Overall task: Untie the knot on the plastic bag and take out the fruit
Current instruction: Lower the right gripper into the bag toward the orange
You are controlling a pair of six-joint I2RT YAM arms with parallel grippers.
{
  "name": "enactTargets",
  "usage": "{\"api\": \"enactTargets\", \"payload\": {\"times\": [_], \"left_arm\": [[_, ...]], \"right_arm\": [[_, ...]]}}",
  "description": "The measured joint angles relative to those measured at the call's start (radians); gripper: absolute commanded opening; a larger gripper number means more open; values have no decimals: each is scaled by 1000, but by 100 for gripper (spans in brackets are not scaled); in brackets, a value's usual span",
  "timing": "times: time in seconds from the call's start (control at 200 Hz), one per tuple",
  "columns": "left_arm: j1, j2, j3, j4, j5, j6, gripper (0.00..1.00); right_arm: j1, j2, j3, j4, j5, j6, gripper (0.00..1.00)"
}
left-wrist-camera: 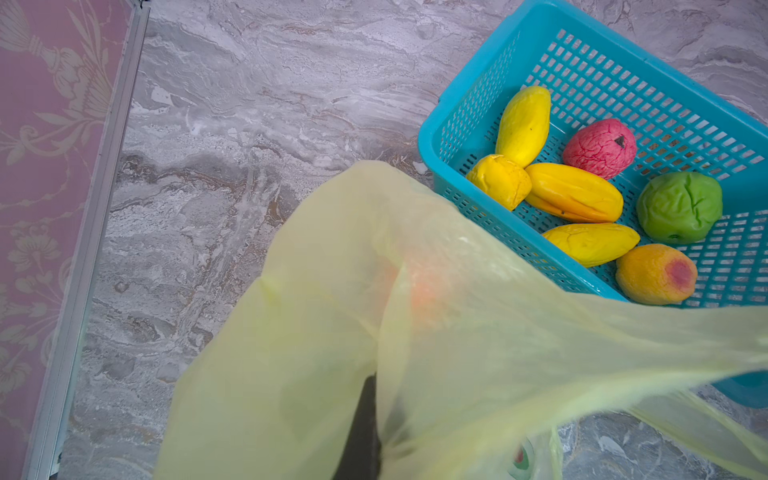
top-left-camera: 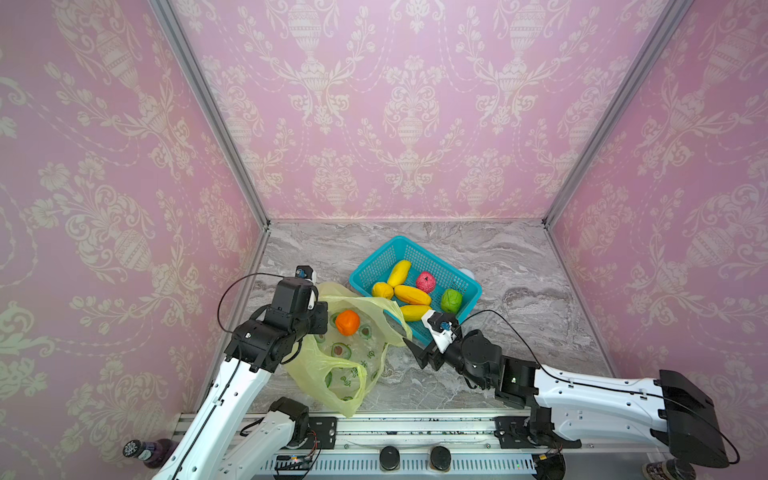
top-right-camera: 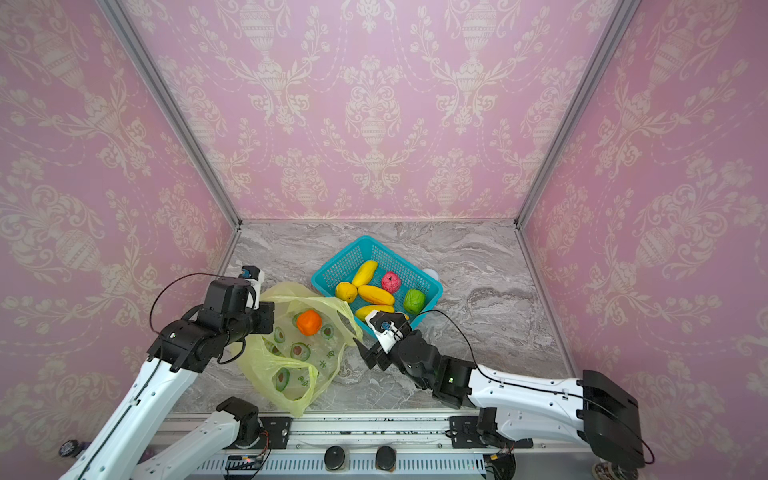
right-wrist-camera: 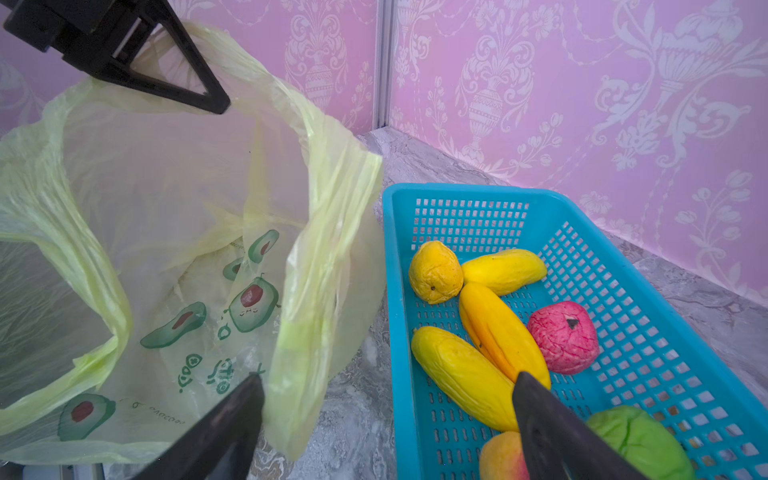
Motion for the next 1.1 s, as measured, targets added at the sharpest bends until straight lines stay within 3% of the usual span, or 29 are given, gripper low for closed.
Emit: {"api": "enactTargets", "payload": {"times": [0.1, 0.28, 0.405, 0.59, 0.731, 0.906, 1.101], "left_arm": [[0, 0, 0, 0, 0, 0, 0], [0, 0, 0, 0, 0, 0, 0], [0, 0, 0, 0, 0, 0, 0], [0, 0, 0, 0, 0, 0, 0], [0, 0, 0, 0, 0, 0, 0], [0, 0, 0, 0, 0, 0, 0], [0, 0, 0, 0, 0, 0, 0]], "right_arm": [[13, -89, 5, -57, -17, -1, 58], [159, -98, 133, -112, -35, -39, 52], [225, 34, 257, -93, -95, -56, 47], [230, 325, 393, -55, -147, -61, 36], [183, 502, 428, -43, -177, -37, 30], [85, 610, 431, -22, -174, 12, 28], [79, 742, 506, -13, -142, 37, 26]]}}
